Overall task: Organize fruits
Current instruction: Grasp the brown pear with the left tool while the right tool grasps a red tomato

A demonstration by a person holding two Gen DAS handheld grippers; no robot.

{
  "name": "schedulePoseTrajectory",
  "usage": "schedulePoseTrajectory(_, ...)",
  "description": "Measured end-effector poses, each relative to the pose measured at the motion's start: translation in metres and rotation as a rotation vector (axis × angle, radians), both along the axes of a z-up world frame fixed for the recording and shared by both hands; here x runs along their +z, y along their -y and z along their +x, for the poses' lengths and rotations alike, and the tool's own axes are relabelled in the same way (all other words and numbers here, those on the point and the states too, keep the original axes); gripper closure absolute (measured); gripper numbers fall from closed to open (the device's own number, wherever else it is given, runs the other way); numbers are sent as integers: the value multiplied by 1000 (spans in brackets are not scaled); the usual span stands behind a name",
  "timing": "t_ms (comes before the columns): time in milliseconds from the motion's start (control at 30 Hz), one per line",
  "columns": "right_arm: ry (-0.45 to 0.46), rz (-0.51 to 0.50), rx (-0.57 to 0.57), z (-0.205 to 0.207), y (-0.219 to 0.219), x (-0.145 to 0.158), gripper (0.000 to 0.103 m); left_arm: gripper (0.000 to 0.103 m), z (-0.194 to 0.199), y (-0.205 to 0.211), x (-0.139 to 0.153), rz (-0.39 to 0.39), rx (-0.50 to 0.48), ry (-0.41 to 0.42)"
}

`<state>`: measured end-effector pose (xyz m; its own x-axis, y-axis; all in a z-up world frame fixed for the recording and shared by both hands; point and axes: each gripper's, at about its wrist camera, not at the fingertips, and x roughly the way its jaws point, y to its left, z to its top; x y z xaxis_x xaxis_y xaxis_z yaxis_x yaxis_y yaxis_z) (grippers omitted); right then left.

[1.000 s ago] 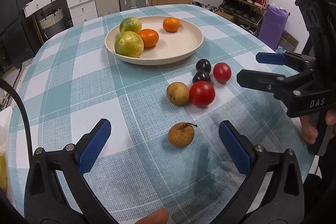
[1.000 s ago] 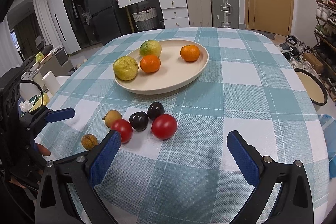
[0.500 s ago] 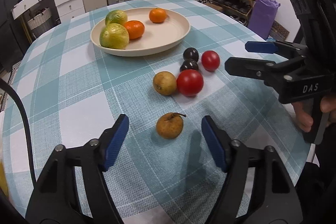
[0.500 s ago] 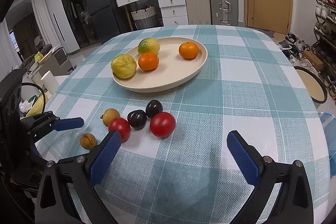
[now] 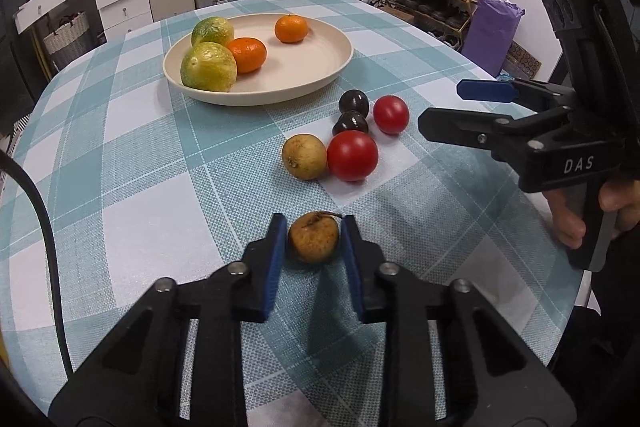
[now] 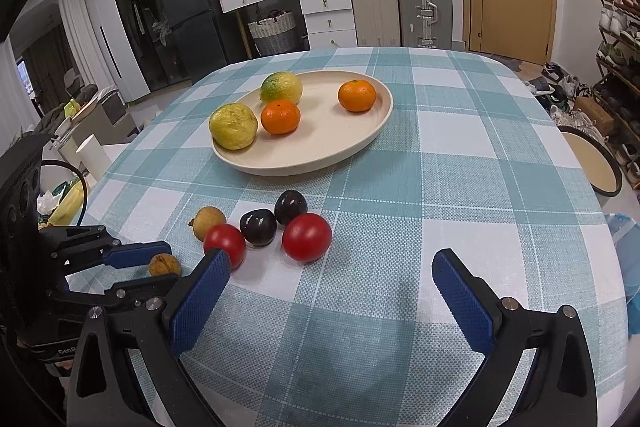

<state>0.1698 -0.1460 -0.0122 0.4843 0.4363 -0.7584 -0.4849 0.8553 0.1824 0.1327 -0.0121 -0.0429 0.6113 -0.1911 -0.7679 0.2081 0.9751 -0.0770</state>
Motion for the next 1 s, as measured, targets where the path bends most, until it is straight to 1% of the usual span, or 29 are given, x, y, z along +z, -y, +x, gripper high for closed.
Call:
schedulePoseTrajectory(200, -9, -14, 0, 1, -2, -4, 0, 80, -2, -1, 5, -11, -3, 22)
schedulePoseTrajectory(367, -33, -78, -12, 5, -5, -13, 0, 80, -3, -6, 10, -21, 20, 46)
schedulePoseTrajectory(433, -32, -106, -7, 5, -7, -15, 3, 80, -3, -10, 11, -29, 30, 58)
schedulePoseTrajectory(467, -22, -118, 0, 5, -9, -14, 9, 80, -4, -11, 12, -33, 37, 62)
schedulePoseTrajectory(500, -21, -116, 8, 4, -8, -13, 13, 80, -4, -12, 13, -38, 42, 64)
schedulePoseTrajectory(633, -28, -104, 28, 6, -10, -12, 18, 80, -5, -17, 17, -46, 59, 81)
schedulePoseTrajectory(700, -39, -99, 40, 8, -12, -12, 25, 80, -5, -20, 18, -51, 66, 86)
schedulePoseTrajectory(767, -38, -100, 55, 9, -16, -11, 28, 80, -5, -23, 19, -57, 73, 87)
schedulePoseTrajectory(900, -31, -116, 78, 9, -25, -11, 28, 80, -6, -27, 20, -60, 89, 91)
schedulePoseTrajectory(933, -32, -123, 81, 10, -27, -12, 30, 80, -6, -28, 20, -60, 91, 92)
schedulePoseTrajectory(1000, -38, -129, 84, 12, -29, -14, 38, 80, -7, -29, 21, -61, 97, 94)
